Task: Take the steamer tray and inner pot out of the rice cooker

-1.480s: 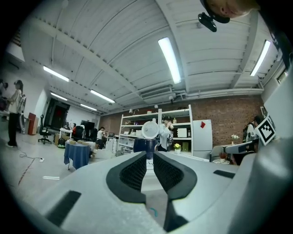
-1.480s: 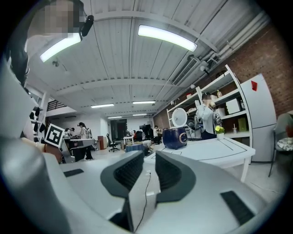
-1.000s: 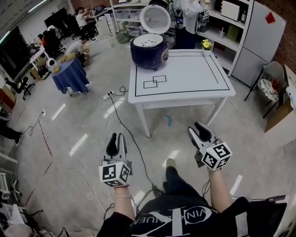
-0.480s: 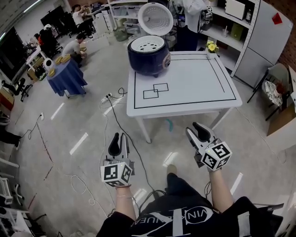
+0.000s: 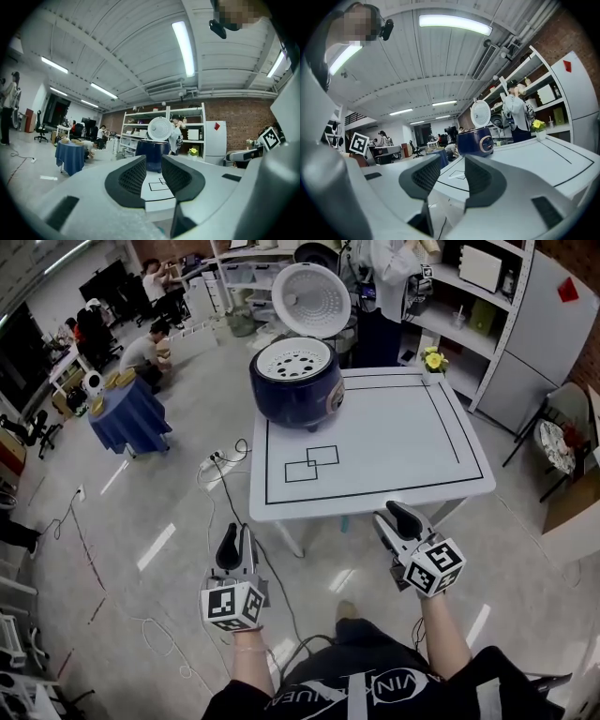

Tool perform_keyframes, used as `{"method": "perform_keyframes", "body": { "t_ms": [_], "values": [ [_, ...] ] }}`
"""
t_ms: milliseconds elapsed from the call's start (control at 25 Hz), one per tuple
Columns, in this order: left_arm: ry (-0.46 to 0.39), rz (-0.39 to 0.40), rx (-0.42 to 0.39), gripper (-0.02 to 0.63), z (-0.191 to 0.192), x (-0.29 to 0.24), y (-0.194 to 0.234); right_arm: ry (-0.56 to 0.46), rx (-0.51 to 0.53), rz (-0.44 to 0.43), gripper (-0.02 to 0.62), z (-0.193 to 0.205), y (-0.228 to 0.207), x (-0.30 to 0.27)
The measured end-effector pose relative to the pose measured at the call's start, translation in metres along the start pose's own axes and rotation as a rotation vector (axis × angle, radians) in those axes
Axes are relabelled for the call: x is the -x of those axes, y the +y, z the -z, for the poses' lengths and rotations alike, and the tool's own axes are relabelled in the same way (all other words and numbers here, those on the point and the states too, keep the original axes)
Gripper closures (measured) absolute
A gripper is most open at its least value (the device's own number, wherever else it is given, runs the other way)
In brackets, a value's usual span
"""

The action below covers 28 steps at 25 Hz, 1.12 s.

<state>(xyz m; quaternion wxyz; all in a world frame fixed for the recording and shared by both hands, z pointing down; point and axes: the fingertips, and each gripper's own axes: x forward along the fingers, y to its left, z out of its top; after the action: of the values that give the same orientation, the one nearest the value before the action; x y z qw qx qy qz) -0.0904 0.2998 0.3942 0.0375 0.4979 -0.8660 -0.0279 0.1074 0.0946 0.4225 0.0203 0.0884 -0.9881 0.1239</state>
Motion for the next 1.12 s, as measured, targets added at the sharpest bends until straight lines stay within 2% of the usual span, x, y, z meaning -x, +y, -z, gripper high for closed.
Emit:
{"method": "perform_keyframes", "body": {
  "t_ms": [400, 800, 1000, 1120],
  "values": [
    [0.009, 0.017, 0.009, 0.523, 0.007, -0.074, -0.010, 0.024, -0.001, -0.013, 0.453, -0.003, -0.047, -0.040],
    [0.029, 0.018, -0.001, 0.523, 0.015, -0.097, -0.008, 0.031, -0.021, -0.009, 0.453, 0.002, -0.064, -0.055],
    [0.031, 0.017, 0.039, 0.522, 0.013, -0.113, -0.001, 0.022, -0.048, -0.016, 0.453, -0.003, -0.072, -0.071],
    [0.017, 0.021, 0.031, 0.523, 0.006, -0.127, 0.006, 0.013, -0.050, -0.020, 0.453, -0.009, -0.077, -0.086]
  ]
}}
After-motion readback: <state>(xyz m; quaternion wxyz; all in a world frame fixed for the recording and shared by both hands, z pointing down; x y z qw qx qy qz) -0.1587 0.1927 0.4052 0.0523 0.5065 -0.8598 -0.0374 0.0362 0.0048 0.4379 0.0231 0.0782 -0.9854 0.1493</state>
